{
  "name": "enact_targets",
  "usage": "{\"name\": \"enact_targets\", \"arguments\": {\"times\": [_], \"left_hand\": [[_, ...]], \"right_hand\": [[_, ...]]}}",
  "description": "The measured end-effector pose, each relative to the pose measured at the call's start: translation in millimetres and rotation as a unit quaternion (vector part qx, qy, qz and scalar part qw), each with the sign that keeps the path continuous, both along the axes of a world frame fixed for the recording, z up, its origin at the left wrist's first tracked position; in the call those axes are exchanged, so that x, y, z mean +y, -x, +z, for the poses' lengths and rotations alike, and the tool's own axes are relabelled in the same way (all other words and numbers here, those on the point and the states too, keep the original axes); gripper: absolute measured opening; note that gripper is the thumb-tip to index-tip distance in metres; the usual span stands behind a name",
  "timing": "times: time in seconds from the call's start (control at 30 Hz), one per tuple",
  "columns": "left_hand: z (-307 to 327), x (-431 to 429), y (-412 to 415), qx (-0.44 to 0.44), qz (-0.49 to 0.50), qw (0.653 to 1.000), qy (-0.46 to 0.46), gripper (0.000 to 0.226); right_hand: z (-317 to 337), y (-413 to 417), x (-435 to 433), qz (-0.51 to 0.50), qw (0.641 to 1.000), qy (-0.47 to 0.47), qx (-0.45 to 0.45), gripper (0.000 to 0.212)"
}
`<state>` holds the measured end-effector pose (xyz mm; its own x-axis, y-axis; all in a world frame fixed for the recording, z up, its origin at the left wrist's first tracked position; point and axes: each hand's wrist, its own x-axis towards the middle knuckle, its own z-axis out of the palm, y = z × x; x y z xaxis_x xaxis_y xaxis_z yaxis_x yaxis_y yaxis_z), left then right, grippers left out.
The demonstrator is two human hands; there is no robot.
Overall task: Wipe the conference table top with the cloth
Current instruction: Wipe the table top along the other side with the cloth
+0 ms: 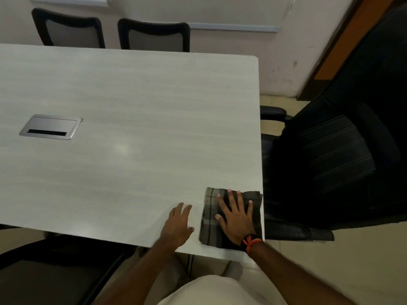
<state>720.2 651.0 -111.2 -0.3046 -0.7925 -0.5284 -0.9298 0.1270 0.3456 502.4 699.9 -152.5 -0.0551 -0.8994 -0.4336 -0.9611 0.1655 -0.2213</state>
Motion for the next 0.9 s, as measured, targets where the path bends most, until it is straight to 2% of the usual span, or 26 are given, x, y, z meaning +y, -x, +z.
{"name": "enact_targets", "arguments": {"times": [0.27,0.4,0.53,0.63,0.8,0.9], "left_hand": [[-13.8,-20.1,-32.2,-0.087,-0.085,0.992,-0.045,0.104],[-20.0,-27.7,-31.9,-0.115,-0.117,0.984,-0.068,0.115],[-24.3,-23.9,-27.6,-0.108,-0.096,0.987,-0.065,0.127],[-24.5,-21.5,-24.4,-0.106,-0.083,0.989,-0.066,0.129],[-22.4,-25.1,-18.6,-0.120,-0.080,0.986,-0.081,0.130],[-22.2,-24.8,-19.9,-0.119,-0.075,0.987,-0.085,0.131]], "right_hand": [[-27.3,-7.8,-27.8,-0.105,0.994,0.015,0.023,0.074],[-32.2,-16.9,-8.6,-0.112,0.993,0.031,0.022,0.075],[-37.1,-29.5,33.9,-0.085,0.995,0.047,0.028,0.079],[-40.1,-11.6,23.6,-0.057,0.996,0.059,0.042,0.079],[-41.6,17.2,-29.4,-0.127,0.988,0.056,0.065,0.078],[-38.8,-0.7,-8.8,-0.139,0.988,0.045,0.050,0.079]]}}
